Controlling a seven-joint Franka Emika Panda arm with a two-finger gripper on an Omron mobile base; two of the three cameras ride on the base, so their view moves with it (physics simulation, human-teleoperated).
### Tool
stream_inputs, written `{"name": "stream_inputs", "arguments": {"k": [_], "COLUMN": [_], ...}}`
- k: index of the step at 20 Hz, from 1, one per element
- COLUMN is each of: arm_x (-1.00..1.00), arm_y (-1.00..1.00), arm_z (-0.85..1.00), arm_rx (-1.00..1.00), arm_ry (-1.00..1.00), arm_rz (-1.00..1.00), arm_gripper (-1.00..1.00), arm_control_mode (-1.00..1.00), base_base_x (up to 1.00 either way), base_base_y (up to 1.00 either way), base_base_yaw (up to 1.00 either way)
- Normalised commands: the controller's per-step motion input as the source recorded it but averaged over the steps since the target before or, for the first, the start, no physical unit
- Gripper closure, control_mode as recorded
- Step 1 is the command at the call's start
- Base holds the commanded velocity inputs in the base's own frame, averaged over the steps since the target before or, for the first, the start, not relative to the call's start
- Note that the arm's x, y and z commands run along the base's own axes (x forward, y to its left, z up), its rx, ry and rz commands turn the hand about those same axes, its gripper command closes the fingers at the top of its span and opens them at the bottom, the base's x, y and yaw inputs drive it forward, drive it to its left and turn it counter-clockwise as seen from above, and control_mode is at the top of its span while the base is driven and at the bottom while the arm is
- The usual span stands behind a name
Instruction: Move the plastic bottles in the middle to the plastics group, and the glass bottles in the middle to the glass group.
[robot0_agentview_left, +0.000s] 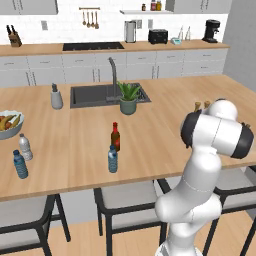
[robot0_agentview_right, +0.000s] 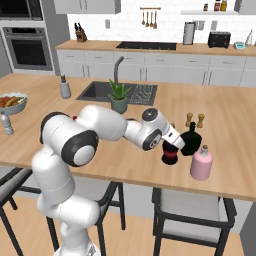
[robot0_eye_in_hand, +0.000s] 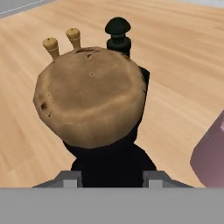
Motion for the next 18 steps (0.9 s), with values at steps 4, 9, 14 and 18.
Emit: {"name": "stream_inputs", "arguments": {"k": [4,9,14,18], "arm_x": [0.0,0.08,0.03,0.0], "arm_y": [0.0,-0.26,-0.1,0.0], "arm_z": [-0.24,0.0,0.0,0.0], "arm_rx": [0.0,0.0,0.0,0.0], "arm_ry": [0.0,-0.01,0.0,0.0], "arm_rz": [0.0,0.0,0.0,0.0], "arm_gripper": [1.0,1.0,1.0,-1.0], "arm_control_mode": [-1.0,-1.0,-1.0,-1.0], "base_base_x": [0.0,0.0,0.0,0.0], "base_base_y": [0.0,0.0,0.0,0.0], "base_base_yaw": [0.0,0.0,0.0,0.0]}}
